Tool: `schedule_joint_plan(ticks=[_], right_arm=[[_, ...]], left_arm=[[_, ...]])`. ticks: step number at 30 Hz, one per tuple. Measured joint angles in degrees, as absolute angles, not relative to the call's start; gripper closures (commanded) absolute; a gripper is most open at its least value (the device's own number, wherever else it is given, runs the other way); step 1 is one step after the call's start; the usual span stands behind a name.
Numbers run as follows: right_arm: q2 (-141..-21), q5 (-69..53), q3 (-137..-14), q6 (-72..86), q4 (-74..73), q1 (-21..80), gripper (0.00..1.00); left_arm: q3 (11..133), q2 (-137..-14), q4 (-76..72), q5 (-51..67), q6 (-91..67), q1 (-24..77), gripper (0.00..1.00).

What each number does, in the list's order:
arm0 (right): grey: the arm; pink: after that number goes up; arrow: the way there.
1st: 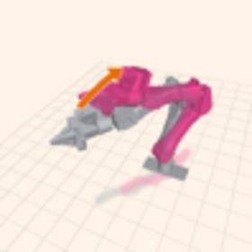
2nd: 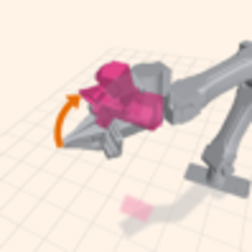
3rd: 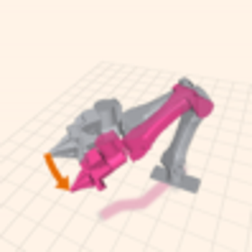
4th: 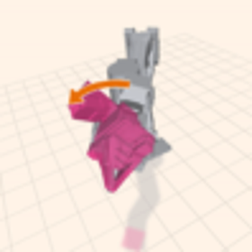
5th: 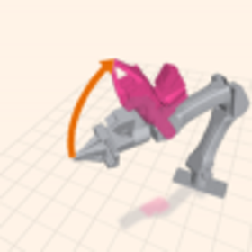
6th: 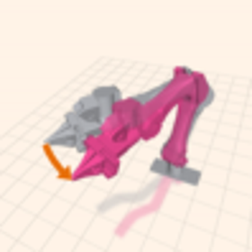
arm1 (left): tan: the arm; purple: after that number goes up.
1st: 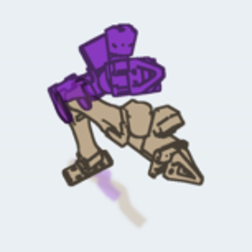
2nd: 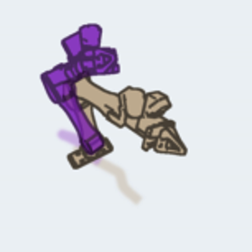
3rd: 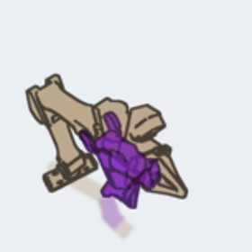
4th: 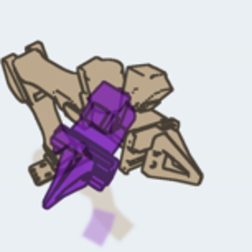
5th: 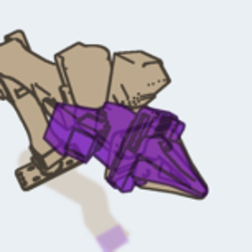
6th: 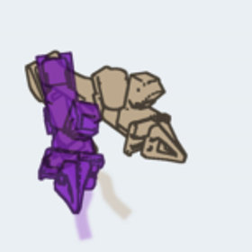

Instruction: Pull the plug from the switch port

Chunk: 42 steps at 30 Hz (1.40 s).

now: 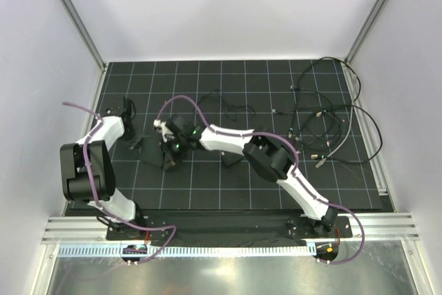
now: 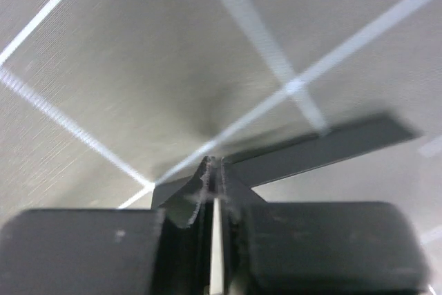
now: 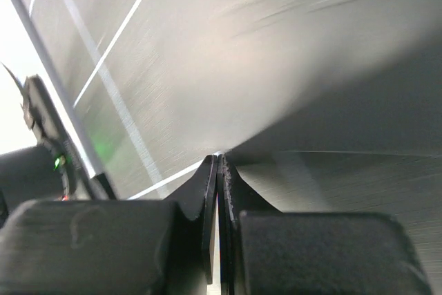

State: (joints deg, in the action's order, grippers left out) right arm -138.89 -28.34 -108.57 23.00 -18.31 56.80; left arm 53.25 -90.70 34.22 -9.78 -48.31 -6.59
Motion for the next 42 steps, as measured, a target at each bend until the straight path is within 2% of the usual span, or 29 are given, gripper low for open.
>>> schedule_joint_plan(ticks=[3,5,8,12,13,14,15,16,18,22,27,36,42], right_arm=[[-134.96,-25.17,-103.15,24.18,-17.5,60.01,0.94],[-132.11,-23.31,-100.82,24.43,-18.44,61.04,0.94],[-128.51,-21.28,-100.14,24.29,-19.4,58.59,0.94],[-126.37,-19.46,-102.96,22.9,-21.15,51.18,0.85],[-126.5,-19.16,-104.6,22.13,-22.09,49.15,0.67],[-126.91,-18.92,-106.48,21.52,-22.92,47.29,0.58],[-127.46,-18.79,-108.31,20.82,-23.24,45.45,0.53],[-128.2,-19.22,-110.17,19.88,-23.49,43.86,0.43],[-129.73,-20.12,-112.95,18.74,-23.31,41.98,0.38],[-135.28,-23.7,-118.56,17.21,-23.44,41.19,0.36],[-142.3,-28.95,-121.91,16.53,-24.29,41.89,0.36],[-146.67,-35.62,-127.37,16.78,-24.91,42.15,0.39],[-148.24,-37.74,-130.26,17.47,-24.45,42.15,0.42]], left_arm=[[57.74,-90.65,34.87,-10.39,-44.91,-6.0,0.83],[60.14,-88.51,36.69,-14.17,-44.03,-5.96,0.74],[60.88,-81.54,40.03,-19.99,-45.1,-6.02,0.73],[57.17,-69.89,41.98,-21.19,-49.41,-6.07,0.73],[55.24,-67.99,41.98,-20.64,-50.76,-6.09,0.73],[52.73,-66.22,42.72,-19.99,-52.58,-6.07,0.72],[50.19,-65.01,43.86,-19.27,-54.48,-6.07,0.7],[47.29,-64.1,44.42,-18.28,-56.58,-6.04,0.66],[40.51,-61.08,43.97,-16.16,-60.03,-5.96,0.59],[29.5,-48.73,43.62,-12.21,-65.54,-5.61,0.52],[27.42,-40.82,39.9,-10.55,-68.42,-5.58,0.53],[24.97,-51.22,30.06,-4.19,-70.35,-5.58,0.54],[23.2,-53.19,24.29,-2.39,-71.79,-5.58,0.56]])
